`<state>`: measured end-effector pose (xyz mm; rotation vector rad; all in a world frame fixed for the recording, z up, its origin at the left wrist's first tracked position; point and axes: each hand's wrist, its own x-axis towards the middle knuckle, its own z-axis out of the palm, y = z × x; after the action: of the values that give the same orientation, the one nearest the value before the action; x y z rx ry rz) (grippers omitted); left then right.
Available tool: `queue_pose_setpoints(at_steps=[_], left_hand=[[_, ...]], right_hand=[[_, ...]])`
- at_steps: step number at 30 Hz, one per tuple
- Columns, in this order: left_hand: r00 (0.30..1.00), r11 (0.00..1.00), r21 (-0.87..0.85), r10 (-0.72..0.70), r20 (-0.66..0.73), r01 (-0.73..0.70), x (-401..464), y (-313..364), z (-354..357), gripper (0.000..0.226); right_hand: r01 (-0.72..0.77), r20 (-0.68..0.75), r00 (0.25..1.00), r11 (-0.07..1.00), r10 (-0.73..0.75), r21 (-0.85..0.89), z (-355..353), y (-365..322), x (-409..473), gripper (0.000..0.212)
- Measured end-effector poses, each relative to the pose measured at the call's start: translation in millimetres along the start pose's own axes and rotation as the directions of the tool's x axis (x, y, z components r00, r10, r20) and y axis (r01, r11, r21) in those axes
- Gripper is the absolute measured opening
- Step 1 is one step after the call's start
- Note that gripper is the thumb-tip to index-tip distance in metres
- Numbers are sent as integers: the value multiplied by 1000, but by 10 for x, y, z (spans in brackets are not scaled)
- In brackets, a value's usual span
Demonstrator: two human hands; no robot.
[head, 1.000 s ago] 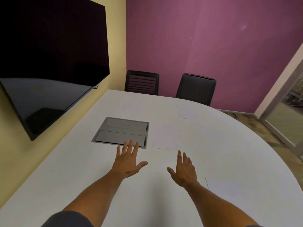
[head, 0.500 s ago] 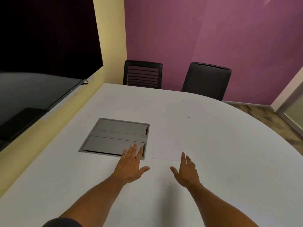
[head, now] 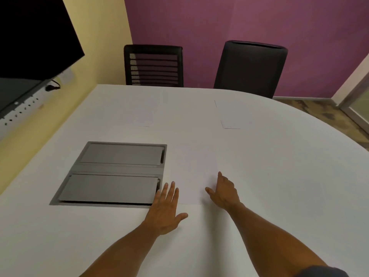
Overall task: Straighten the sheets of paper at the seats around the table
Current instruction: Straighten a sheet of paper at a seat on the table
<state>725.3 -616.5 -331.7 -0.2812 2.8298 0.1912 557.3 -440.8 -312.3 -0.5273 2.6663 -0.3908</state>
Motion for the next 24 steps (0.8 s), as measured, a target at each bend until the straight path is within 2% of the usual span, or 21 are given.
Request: queue_pose_setpoints(at_steps=[8, 11, 14, 18, 20, 24], left_hand=[[997, 996, -54, 68, -48, -71, 583, 5, 285, 93], [996, 993, -83, 83, -31, -85, 677, 17, 434, 98], [994, 995, -56, 78, -74, -82, 678, 8, 540, 101], [994, 995, -56, 78, -75, -83, 668, 6, 536, 102], [996, 996, -49, 75, -55, -77, 666, 2, 522, 103], [997, 996, -60, 68, -31, -70, 667, 18, 503, 103]], right_hand=[[12, 23, 1000, 1000, -12, -12, 86, 72, 681, 89], [-52, 48, 998, 997, 49, 56, 102, 53, 840, 96], [-108, 68, 993, 990, 102, 90, 129, -46, 944, 97], [-175, 64, 984, 955, 165, 239, 107, -165, 1025, 99], [-239, 28, 970, 922, 242, 305, 67, -231, 1049, 103], [-407, 88, 912, 853, 402, 326, 15, -331, 1048, 110]])
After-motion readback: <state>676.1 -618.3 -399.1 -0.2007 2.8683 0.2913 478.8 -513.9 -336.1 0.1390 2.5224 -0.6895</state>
